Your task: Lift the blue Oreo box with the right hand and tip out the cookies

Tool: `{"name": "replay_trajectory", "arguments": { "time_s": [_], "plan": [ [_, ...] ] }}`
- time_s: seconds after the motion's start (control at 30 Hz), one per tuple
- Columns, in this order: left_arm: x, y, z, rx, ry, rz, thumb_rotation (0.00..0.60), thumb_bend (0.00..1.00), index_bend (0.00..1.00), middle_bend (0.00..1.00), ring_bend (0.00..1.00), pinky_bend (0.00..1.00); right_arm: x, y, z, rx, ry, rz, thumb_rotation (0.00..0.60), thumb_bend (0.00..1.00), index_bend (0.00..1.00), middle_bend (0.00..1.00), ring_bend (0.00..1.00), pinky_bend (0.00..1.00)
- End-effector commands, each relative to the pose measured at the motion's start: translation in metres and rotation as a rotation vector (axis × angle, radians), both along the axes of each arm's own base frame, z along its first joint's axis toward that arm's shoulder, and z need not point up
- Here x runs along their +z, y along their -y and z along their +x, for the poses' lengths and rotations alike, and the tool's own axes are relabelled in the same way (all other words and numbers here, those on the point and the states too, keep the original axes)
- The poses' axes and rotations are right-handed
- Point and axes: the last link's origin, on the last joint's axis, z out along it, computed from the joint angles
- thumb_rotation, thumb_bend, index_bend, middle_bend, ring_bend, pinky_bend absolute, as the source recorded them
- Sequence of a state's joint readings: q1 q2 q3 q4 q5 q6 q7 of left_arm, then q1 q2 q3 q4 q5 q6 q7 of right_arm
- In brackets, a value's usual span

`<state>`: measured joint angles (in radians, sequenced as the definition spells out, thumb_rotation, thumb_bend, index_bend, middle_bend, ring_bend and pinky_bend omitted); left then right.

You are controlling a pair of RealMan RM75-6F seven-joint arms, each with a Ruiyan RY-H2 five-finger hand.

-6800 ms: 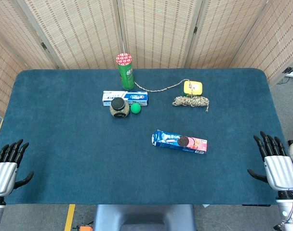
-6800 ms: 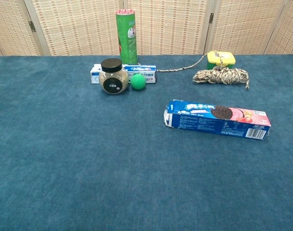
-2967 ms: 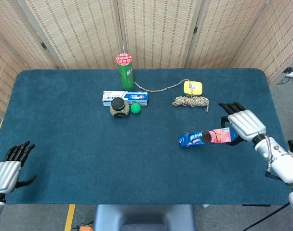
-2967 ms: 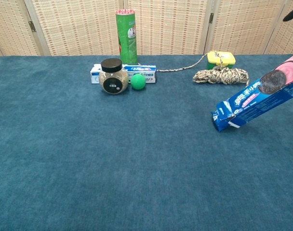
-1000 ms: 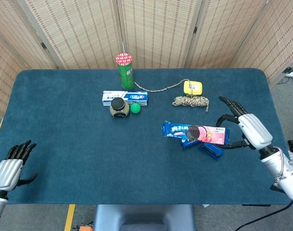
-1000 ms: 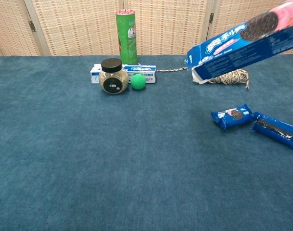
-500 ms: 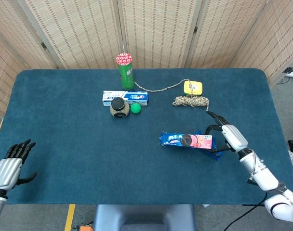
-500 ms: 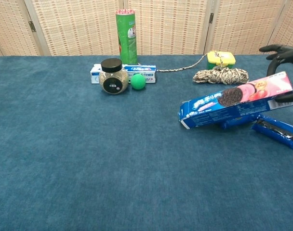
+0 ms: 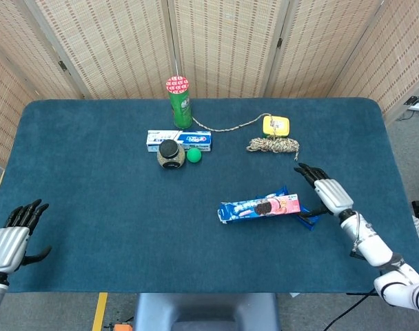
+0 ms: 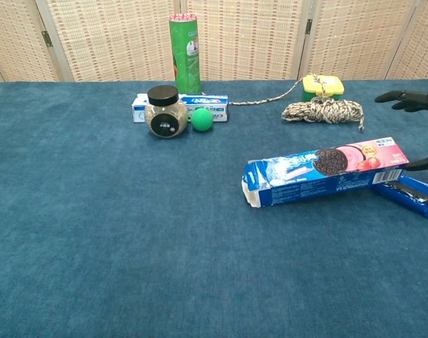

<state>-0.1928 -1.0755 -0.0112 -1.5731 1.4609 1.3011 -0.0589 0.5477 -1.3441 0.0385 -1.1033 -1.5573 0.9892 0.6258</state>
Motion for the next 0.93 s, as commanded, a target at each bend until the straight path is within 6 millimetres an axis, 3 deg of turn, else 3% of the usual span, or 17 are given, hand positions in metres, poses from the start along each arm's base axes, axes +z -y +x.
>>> {"name": "replay_trajectory", "arguments": {
  "time_s": [0.03, 0.17, 0.27, 0.4, 0.5, 0.7, 0.93],
  "plan": [
    [0.001, 0.001, 0.001, -0.005, 0.005, 0.001, 0.6, 0.3, 0.0, 0.03, 0.0, 0.02, 0.043, -0.028, -0.008, -0.008, -0.108, -0.107, 0.6, 0.14, 0.0, 0.0, 0.0, 0.0],
    [0.001, 0.003, 0.003, -0.019, 0.003, 0.01, 0.6, 0.3, 0.0, 0.03, 0.0, 0.02, 0.076, -0.065, -0.014, -0.043, -0.273, -0.289, 0.6, 0.14, 0.0, 0.0, 0.0, 0.0],
    [0.001, 0.005, 0.004, -0.03, 0.001, 0.018, 0.6, 0.3, 0.0, 0.03, 0.0, 0.02, 0.088, -0.094, -0.017, -0.089, -0.391, -0.415, 0.6, 0.14, 0.0, 0.0, 0.0, 0.0],
    [0.002, 0.005, 0.005, -0.035, 0.0, 0.029, 0.6, 0.3, 0.0, 0.03, 0.0, 0.02, 0.09, -0.126, -0.024, -0.154, -0.455, -0.523, 0.6, 0.14, 0.0, 0.0, 0.0, 0.0],
    [0.003, 0.006, 0.006, -0.044, 0.006, 0.032, 0.6, 0.3, 0.0, 0.03, 0.0, 0.02, 0.087, -0.145, -0.03, -0.189, -0.41, -0.544, 0.6, 0.14, 0.0, 0.0, 0.0, 0.0],
    [0.005, 0.006, 0.008, -0.072, 0.015, 0.037, 0.6, 0.3, 0.0, 0.03, 0.0, 0.02, 0.093, -0.163, -0.031, -0.192, -0.385, -0.555, 0.6, 0.14, 0.0, 0.0, 0.0, 0.0],
    [0.005, 0.007, 0.008, -0.074, 0.011, 0.046, 0.6, 0.3, 0.0, 0.03, 0.0, 0.02, 0.092, -0.161, -0.032, -0.191, -0.363, -0.52, 0.6, 0.14, 0.0, 0.0, 0.0, 0.0]
  ]
}}
